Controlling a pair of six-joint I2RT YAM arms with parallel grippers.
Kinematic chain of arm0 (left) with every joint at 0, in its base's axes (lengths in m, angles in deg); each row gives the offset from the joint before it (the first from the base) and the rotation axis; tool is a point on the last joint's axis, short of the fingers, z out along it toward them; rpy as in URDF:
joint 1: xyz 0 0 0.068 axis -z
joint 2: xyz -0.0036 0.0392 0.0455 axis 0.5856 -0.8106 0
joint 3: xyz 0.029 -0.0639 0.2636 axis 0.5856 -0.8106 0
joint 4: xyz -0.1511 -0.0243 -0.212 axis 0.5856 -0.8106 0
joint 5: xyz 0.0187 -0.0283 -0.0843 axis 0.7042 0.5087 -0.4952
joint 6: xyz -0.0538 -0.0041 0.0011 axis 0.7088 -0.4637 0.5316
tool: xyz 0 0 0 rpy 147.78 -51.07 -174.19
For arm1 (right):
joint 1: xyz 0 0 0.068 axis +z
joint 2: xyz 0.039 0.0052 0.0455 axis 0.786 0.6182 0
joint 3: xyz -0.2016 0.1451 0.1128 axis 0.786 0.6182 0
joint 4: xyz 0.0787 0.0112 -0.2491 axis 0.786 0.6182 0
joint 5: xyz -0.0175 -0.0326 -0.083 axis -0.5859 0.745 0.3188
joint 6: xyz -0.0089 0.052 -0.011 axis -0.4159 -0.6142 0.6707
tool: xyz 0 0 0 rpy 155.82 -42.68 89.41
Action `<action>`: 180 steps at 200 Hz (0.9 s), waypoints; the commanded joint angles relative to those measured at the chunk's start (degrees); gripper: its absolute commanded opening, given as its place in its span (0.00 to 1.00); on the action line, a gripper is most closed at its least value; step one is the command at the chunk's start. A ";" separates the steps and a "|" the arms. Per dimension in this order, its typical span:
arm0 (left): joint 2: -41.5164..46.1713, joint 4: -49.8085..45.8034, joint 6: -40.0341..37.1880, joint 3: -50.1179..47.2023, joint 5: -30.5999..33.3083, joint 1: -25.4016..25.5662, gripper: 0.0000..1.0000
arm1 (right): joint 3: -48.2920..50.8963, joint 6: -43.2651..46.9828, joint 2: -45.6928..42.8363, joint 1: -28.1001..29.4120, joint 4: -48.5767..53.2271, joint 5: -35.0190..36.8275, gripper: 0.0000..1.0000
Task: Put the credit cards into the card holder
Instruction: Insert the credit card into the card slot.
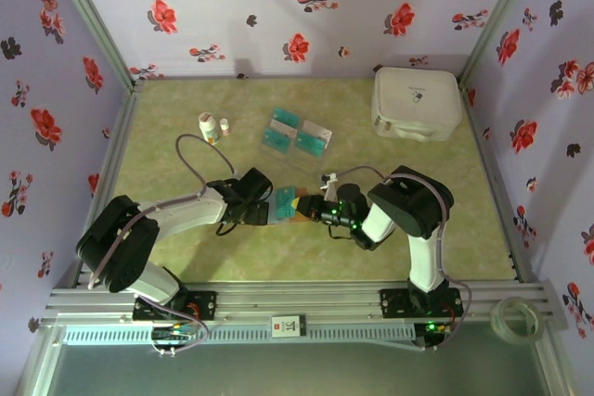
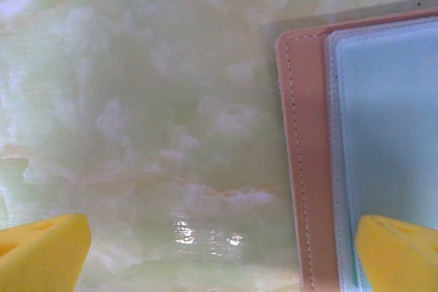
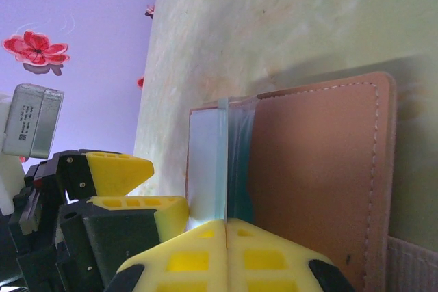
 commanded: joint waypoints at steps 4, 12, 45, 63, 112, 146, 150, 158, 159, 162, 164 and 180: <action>-0.46 -2.06 1.01 -0.70 2.09 -0.45 1.00 | 1.19 0.12 1.09 0.52 0.89 -0.69 0.00; -0.47 -2.05 1.00 -0.70 2.02 -0.43 1.00 | 1.26 0.13 1.12 0.49 1.08 -0.69 0.00; -0.42 -2.10 0.91 -0.70 2.11 -0.48 1.00 | 1.37 0.38 1.09 0.52 1.96 -0.98 0.00; -0.47 -2.05 0.96 -0.70 2.07 -0.48 1.00 | 1.35 0.55 1.10 0.47 2.46 -1.04 0.00; -0.47 -2.07 1.04 -0.74 2.06 -0.43 1.00 | 1.29 1.01 1.03 0.52 4.82 -1.47 0.00; -0.53 -2.05 1.06 -0.70 2.13 -0.47 1.00 | 0.96 1.67 0.66 0.49 8.12 -1.56 0.00; -0.56 -2.06 1.04 -0.65 2.07 -0.48 1.00 | 0.98 1.73 0.62 0.49 8.45 -1.56 0.00; -0.61 -2.05 0.98 -0.67 2.07 -0.48 1.00 | 0.89 1.82 0.63 0.49 9.08 -1.58 0.00; -0.58 -2.05 1.02 -0.69 2.07 -0.43 1.00 | 0.87 1.81 0.60 0.50 9.22 -1.57 0.00; -0.56 -2.05 1.04 -0.70 2.06 -0.46 1.00 | 0.81 1.80 0.57 0.51 9.44 -1.61 0.00; -0.60 -2.09 1.06 -0.70 2.08 -0.48 1.00 | 0.73 1.80 0.59 0.49 9.57 -1.59 0.00; -0.63 -2.05 0.99 -0.60 2.09 -0.48 1.00 | 0.60 1.89 0.72 0.57 10.44 -1.60 0.00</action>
